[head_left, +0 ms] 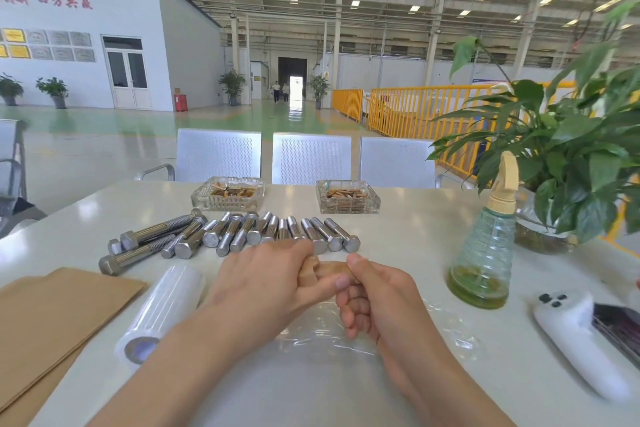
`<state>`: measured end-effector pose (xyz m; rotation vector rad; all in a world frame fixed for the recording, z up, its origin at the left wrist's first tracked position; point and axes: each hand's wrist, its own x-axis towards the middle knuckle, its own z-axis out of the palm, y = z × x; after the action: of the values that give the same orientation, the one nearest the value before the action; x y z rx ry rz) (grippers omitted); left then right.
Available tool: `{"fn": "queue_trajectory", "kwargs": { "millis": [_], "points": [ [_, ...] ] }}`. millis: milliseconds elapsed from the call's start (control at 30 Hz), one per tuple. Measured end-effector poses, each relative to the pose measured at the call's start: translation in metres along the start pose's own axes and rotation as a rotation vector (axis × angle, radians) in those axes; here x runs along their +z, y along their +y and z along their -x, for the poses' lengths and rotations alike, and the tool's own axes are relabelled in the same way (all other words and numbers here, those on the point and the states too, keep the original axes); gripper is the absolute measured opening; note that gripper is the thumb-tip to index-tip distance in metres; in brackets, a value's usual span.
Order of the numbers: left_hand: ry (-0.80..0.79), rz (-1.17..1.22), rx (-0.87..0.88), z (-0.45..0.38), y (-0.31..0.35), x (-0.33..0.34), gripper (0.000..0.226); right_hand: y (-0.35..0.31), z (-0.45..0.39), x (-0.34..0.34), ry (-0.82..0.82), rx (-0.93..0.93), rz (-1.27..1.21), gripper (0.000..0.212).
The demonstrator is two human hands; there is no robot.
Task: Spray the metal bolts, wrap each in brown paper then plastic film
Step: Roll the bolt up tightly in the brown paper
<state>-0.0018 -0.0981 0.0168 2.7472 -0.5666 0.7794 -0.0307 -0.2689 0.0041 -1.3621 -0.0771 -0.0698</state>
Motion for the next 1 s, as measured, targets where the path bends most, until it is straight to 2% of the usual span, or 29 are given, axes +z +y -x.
{"fn": "queue_trajectory", "kwargs": {
  "millis": [133,267,333,433,500,633,767,867,933,1000],
  "points": [
    [-0.088,0.036,0.097,0.001,-0.006,0.0,0.075,0.0,0.0,-0.001,-0.035,-0.009,0.071,0.051],
    [-0.134,0.039,0.105,0.005,-0.004,0.002,0.071,0.002,-0.002,-0.006,-0.033,0.022,0.138,0.047],
    [-0.209,0.04,0.078,0.009,-0.002,0.004,0.06,0.004,-0.003,-0.01,0.004,0.007,0.29,0.043],
    [-0.251,0.017,0.04,0.012,-0.001,0.007,0.044,0.005,-0.008,-0.016,0.064,-0.092,0.613,0.049],
    [-0.244,-0.01,0.035,0.014,-0.003,0.01,0.042,0.006,-0.01,-0.02,0.068,-0.111,0.753,0.053],
    [-0.267,-0.09,0.117,0.016,-0.005,0.022,0.041,0.007,-0.013,-0.027,-0.006,0.0,0.977,0.053],
    [-0.288,0.006,0.128,0.019,-0.005,0.032,0.027,0.007,-0.015,-0.029,0.033,0.006,1.168,0.048],
    [-0.298,0.066,0.162,0.019,-0.005,0.034,0.028,0.006,-0.013,-0.029,0.034,-0.028,1.335,0.038],
    [-0.319,0.07,0.192,0.019,-0.005,0.034,0.032,0.005,-0.013,-0.028,0.019,-0.039,1.375,0.04],
    [-0.329,0.078,0.212,0.017,-0.006,0.033,0.033,-0.002,-0.015,-0.031,0.026,-0.021,1.266,0.04]
  ]
}}
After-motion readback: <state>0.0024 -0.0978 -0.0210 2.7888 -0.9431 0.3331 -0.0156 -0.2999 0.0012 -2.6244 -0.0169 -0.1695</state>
